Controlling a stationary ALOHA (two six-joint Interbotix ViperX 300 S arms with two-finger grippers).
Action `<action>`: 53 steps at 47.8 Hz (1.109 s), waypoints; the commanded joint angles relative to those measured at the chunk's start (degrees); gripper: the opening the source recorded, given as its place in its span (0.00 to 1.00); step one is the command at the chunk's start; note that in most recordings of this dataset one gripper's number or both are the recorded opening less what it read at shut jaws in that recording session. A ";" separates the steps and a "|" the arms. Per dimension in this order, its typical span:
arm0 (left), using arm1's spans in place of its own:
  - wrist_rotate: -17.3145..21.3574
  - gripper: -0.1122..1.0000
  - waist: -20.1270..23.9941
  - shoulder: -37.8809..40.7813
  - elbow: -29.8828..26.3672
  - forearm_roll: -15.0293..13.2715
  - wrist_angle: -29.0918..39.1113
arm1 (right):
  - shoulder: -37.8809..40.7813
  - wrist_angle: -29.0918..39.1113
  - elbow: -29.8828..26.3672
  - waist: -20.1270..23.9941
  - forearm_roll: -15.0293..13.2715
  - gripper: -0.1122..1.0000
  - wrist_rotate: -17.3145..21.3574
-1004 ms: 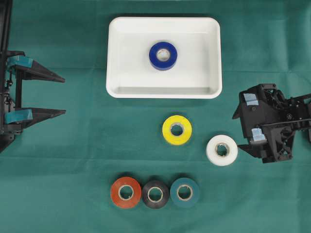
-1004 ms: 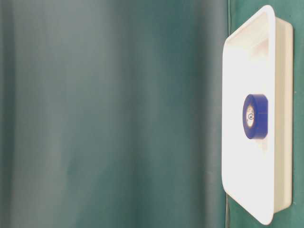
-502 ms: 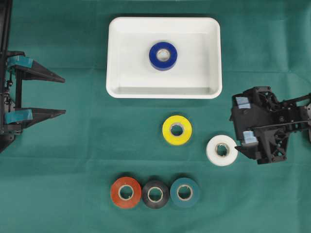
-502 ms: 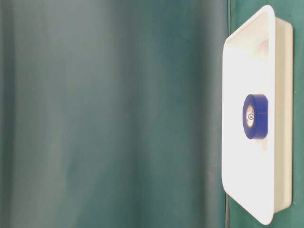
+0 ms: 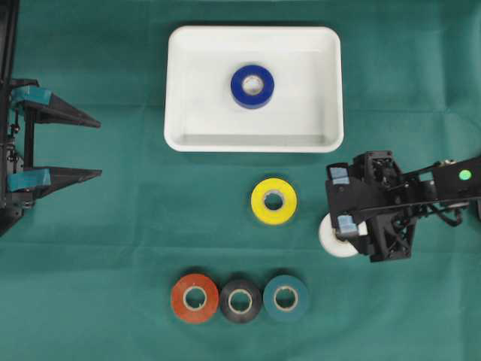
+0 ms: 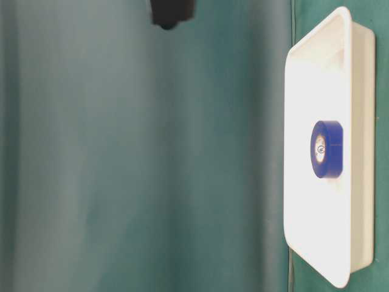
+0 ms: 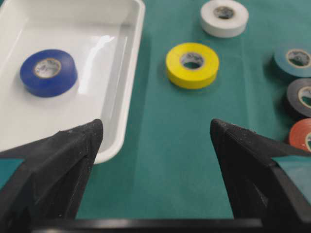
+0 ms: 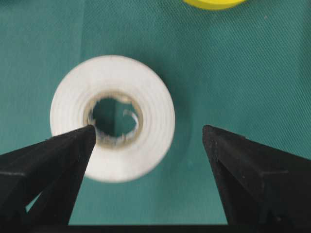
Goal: Pick up the tape from a random location and place it into the white case.
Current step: 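Lower the right gripper and close it on the white tape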
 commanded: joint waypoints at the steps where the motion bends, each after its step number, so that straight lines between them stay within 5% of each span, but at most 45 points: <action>1: 0.00 0.91 -0.09 0.62 -0.62 -0.09 -0.26 | 1.32 -2.20 -0.62 0.18 0.18 0.93 0.18; 44: -0.09 0.91 -0.18 0.70 -0.62 -0.09 -0.26 | 6.42 -6.59 -0.53 0.18 0.00 0.92 1.05; 49: -0.09 0.91 -0.18 0.70 -0.62 -0.09 -0.26 | 6.33 -6.42 -0.53 0.09 -0.18 0.83 1.05; 53: -0.09 0.91 -0.18 0.70 -0.62 -0.09 -0.26 | 6.33 -5.98 -0.53 0.09 -0.18 0.64 0.88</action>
